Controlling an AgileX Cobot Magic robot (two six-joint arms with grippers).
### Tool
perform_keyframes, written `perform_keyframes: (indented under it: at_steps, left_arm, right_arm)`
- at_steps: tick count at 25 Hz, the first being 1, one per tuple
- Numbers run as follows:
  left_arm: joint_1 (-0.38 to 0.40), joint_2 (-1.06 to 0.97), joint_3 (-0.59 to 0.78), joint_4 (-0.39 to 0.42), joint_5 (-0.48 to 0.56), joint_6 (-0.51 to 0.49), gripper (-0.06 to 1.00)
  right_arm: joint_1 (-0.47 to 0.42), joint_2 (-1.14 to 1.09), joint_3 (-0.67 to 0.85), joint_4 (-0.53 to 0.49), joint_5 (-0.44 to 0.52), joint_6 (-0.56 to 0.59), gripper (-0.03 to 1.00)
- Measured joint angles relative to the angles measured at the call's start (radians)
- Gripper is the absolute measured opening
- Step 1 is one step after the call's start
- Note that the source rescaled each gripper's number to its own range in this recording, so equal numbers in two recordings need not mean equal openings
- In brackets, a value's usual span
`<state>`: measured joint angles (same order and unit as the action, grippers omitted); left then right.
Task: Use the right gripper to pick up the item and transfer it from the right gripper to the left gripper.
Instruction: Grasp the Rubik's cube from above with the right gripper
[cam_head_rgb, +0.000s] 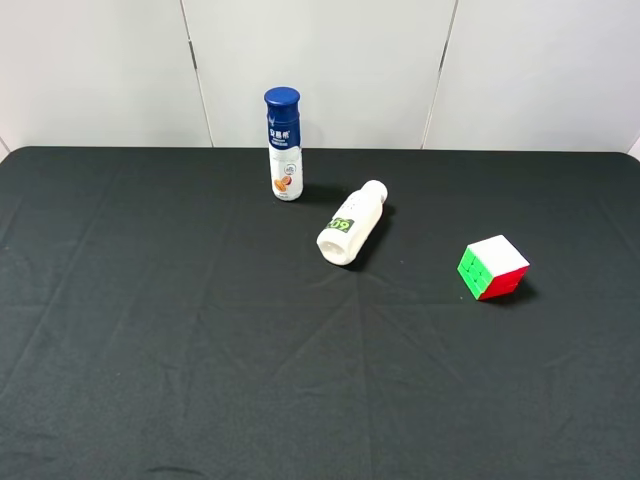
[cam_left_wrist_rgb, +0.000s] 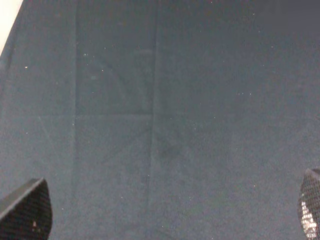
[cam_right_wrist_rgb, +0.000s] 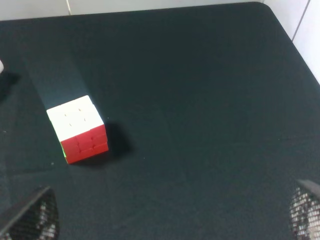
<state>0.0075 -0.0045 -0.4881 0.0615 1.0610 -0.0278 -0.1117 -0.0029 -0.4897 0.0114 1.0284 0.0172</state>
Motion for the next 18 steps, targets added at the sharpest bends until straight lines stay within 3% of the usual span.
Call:
perform_keyframes:
  at_steps: [18]
  left_arm:
    - [0.000, 0.000, 0.000, 0.000, 0.000, 0.000, 0.96]
  right_arm:
    - [0.000, 0.000, 0.000, 0.002, 0.000, 0.001, 1.00]
